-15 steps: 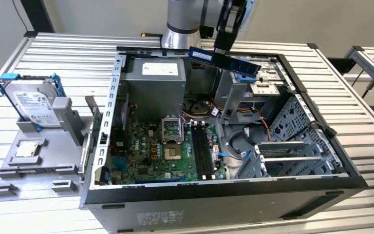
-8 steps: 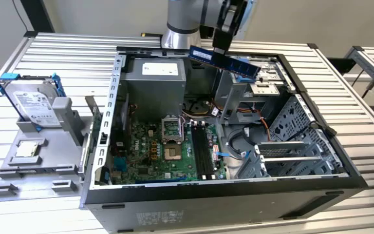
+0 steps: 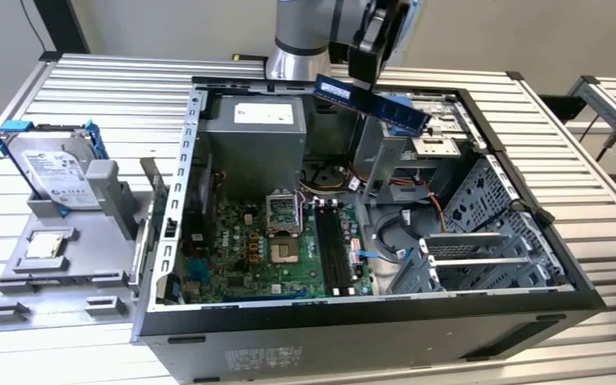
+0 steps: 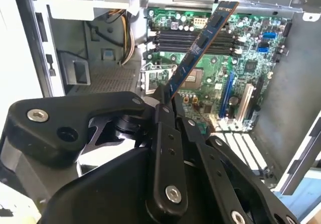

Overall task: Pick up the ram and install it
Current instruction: 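Insert the ram into the slot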

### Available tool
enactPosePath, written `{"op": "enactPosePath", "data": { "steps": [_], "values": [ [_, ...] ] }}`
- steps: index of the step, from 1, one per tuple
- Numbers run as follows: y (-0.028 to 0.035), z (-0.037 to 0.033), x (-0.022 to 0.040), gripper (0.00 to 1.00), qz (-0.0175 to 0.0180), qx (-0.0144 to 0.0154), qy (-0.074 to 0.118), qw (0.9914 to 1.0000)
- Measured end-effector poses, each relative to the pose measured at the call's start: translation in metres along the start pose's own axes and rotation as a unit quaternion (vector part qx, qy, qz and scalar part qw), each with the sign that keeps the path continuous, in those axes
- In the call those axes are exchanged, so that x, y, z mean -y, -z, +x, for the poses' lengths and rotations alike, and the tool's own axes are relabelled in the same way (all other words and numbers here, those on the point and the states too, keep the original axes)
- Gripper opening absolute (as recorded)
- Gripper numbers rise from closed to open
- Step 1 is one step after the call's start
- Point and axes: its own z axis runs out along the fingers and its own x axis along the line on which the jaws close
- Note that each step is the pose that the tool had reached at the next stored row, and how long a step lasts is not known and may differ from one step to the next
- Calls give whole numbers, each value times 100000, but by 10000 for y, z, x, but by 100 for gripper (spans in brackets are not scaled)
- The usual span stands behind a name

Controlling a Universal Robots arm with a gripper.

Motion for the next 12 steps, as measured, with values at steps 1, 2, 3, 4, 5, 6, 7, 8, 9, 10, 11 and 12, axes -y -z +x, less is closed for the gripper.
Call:
{"op": "enactPosePath", "data": {
  "steps": [1,2,3,4,5,6,7,8,9,10,11,12],
  "values": [
    [-2,0,0,0,9,8,-788,99997],
    [-2,0,0,0,8,16,-1666,99986],
    [-3,0,0,0,2,41,-2587,99967],
    [-5,0,0,0,-9,78,-3522,99938],
    [-6,0,0,0,-16,105,-4256,99909],
    [-6,0,0,0,-22,120,-4665,99891],
    [-6,0,0,0,-23,126,-4947,99877],
    [-6,0,0,0,-26,132,-5141,99868],
    [-5,0,0,0,-27,132,-5321,99858],
    [-5,0,0,0,-28,138,-5483,99849],
    [-6,0,0,0,-30,144,-5623,99842],
    [-6,0,0,0,-31,147,-5755,99834]
  ]
}}
